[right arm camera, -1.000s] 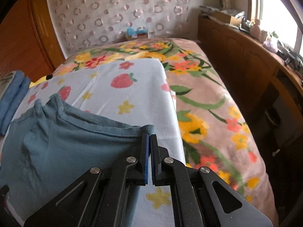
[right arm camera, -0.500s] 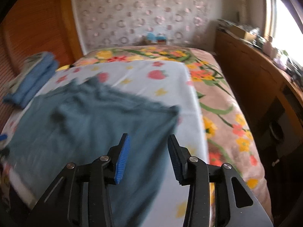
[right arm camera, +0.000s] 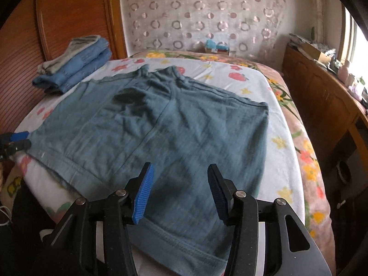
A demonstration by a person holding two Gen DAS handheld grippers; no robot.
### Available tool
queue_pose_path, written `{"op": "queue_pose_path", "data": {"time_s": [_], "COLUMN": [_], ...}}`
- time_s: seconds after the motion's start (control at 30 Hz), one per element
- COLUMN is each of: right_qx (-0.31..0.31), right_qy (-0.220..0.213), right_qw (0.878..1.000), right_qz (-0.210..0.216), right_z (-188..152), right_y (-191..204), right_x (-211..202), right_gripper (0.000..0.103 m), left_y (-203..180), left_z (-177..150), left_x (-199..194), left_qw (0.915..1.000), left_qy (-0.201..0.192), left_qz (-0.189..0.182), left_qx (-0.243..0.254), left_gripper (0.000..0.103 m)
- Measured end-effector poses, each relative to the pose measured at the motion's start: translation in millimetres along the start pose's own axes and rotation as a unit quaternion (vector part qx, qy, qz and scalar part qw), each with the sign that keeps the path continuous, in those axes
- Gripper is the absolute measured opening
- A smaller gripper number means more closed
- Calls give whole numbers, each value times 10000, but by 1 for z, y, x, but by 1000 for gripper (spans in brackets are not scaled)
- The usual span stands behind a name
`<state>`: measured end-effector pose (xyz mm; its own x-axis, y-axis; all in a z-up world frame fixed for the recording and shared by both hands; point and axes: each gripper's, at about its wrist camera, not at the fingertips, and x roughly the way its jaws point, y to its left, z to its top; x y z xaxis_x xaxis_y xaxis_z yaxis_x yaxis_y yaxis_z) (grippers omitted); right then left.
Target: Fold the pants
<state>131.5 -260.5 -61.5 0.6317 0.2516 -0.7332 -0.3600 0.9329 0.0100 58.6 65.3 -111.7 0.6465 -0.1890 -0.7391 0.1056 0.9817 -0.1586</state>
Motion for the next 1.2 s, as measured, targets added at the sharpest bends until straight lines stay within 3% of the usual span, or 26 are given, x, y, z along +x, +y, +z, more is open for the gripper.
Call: {"op": "queue_pose_path", "data": {"time_s": [0.07, 0.23, 0.37, 0.43, 0.73, 1.2], "right_qx": [2, 106, 137, 179, 322, 426], "right_qy": [0, 0, -2, -22, -94, -313], "right_qw": [10000, 9999, 9998, 9998, 9993, 9983], "right_qz": [33, 103, 113, 115, 186, 238], "right_z": [-1, -6, -8, -9, -14, -18], "right_y": [2, 2, 1, -1, -6, -15], "right_x": [1, 3, 3, 2, -4, -28], "right_gripper": [51, 51, 52, 52, 52, 53], "left_y": [-2, -9, -14, -17, -59, -132], "left_z": [-1, -1, 7, 13, 49, 100], "left_x": [0, 0, 1, -2, -19, -5], "left_qw": [10000, 9999, 9995, 9990, 9942, 9835], "left_qy": [0, 29, 47, 15, -334, -448], "left_qz": [-13, -69, -121, -328, -707, -1204], "left_qx": [36, 155, 294, 299, 743, 1272], "left_gripper": [44, 36, 9, 4, 3, 3]}}
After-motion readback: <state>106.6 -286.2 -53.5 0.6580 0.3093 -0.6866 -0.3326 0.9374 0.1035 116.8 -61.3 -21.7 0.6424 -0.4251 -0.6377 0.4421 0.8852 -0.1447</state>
